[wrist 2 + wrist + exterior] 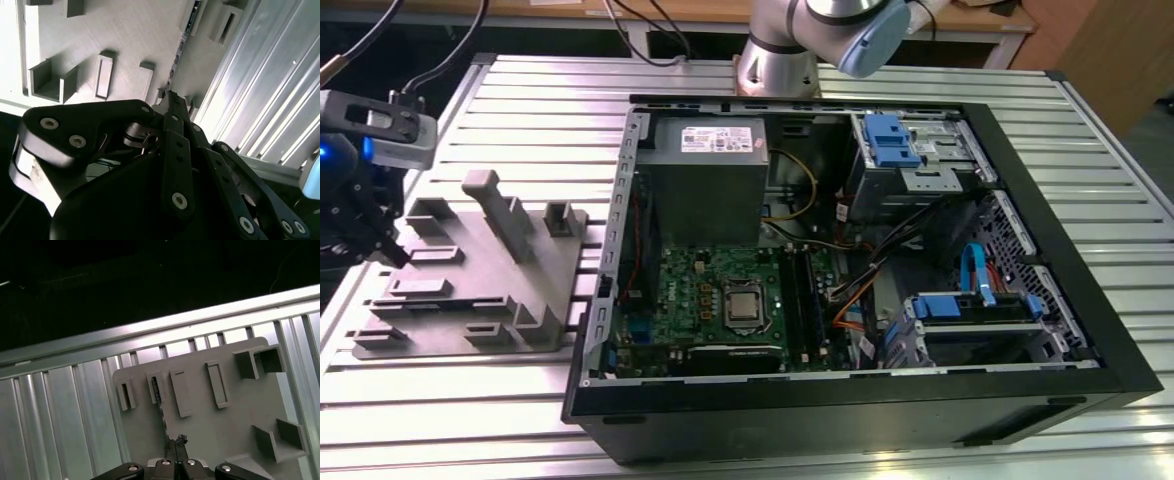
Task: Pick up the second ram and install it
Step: 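Pick up the second ram and move it above second insertion slot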
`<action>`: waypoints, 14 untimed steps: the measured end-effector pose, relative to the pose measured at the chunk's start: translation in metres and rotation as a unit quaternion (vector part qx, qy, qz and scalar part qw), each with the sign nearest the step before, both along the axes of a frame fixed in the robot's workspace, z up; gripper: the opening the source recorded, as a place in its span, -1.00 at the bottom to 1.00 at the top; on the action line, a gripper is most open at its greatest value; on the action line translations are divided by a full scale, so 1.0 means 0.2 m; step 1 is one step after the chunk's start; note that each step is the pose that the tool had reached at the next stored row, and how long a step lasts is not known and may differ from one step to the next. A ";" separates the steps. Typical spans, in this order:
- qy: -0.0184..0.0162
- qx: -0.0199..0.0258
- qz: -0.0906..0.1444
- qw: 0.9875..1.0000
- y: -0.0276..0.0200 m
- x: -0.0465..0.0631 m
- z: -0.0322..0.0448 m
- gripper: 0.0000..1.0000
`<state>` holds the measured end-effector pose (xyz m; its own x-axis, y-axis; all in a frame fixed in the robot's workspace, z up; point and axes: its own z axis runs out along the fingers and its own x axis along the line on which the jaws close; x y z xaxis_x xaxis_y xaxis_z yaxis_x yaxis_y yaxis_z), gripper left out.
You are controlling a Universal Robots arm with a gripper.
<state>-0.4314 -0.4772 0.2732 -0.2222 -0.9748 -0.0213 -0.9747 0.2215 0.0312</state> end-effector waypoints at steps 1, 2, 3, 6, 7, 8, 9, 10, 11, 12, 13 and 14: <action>0.000 0.000 0.008 1.000 0.000 0.00 -0.001 -0.80; 0.000 0.000 0.015 1.000 0.000 0.00 -0.002 -0.80; 0.000 0.000 0.023 1.000 0.000 0.00 -0.003 -0.80; -0.003 0.000 0.043 0.999 0.000 0.00 -0.008 -0.80; -0.005 0.000 0.047 0.999 0.000 0.00 -0.009 -0.80; -0.009 0.000 0.050 0.999 0.000 0.00 -0.010 -0.80; -0.013 0.000 0.052 0.999 0.000 0.00 -0.012 -0.80; -0.017 -0.001 0.055 0.998 0.000 0.00 -0.013 -0.80; -0.020 -0.001 0.057 0.998 0.000 0.00 -0.014 -0.80; -0.023 -0.001 0.058 0.998 0.000 0.00 -0.016 -0.80; -0.026 -0.001 0.059 0.998 -0.001 0.00 -0.018 -0.80; -0.029 -0.001 0.061 0.998 -0.001 0.00 -0.021 -0.80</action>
